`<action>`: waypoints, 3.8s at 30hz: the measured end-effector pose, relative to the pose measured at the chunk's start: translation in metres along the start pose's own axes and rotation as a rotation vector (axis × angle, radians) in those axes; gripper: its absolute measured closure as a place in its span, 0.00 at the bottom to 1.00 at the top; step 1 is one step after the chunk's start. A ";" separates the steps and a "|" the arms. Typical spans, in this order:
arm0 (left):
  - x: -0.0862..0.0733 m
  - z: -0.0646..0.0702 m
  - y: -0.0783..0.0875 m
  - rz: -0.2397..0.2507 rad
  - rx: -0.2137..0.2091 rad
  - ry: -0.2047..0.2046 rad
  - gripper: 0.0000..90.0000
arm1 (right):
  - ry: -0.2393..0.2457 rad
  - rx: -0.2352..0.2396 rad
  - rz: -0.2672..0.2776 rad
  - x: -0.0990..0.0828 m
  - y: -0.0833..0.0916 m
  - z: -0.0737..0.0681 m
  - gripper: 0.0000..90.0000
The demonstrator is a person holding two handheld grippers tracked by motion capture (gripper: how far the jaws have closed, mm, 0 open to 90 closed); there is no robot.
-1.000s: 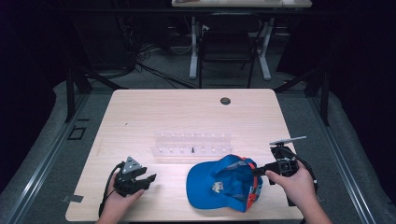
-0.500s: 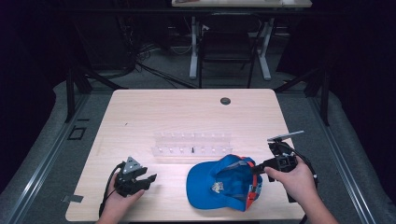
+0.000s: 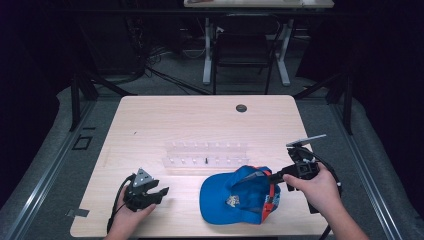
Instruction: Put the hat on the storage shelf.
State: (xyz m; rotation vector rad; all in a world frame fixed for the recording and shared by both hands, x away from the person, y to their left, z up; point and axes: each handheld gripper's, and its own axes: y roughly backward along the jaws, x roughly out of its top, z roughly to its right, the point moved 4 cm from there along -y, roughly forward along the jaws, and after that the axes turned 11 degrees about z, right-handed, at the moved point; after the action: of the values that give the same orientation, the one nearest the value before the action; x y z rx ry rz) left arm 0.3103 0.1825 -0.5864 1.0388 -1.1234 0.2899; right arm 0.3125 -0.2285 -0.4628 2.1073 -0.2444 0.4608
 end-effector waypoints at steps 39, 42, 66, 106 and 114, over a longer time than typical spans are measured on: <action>0.000 0.001 -0.002 0.000 -0.003 -0.010 0.56 | -0.142 0.379 0.046 0.026 0.014 -0.049 0.86; 0.000 0.001 -0.002 -0.001 -0.001 -0.005 0.56 | -0.150 0.393 0.046 0.027 0.014 -0.051 0.86; 0.000 -0.001 0.000 0.002 0.002 -0.004 0.56 | -0.146 0.495 0.078 0.042 0.023 -0.080 0.86; 0.001 -0.004 0.001 0.008 0.005 0.003 0.56 | -0.163 0.552 0.153 0.082 0.033 -0.108 0.86; 0.001 -0.004 0.001 0.008 0.004 0.002 0.56 | -0.155 0.553 0.156 0.089 0.034 -0.119 0.86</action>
State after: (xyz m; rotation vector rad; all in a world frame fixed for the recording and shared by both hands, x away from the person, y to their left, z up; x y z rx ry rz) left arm 0.3124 0.1863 -0.5852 1.0374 -1.1254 0.2998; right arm 0.3547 -0.1470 -0.3413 2.6827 -0.4098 0.4969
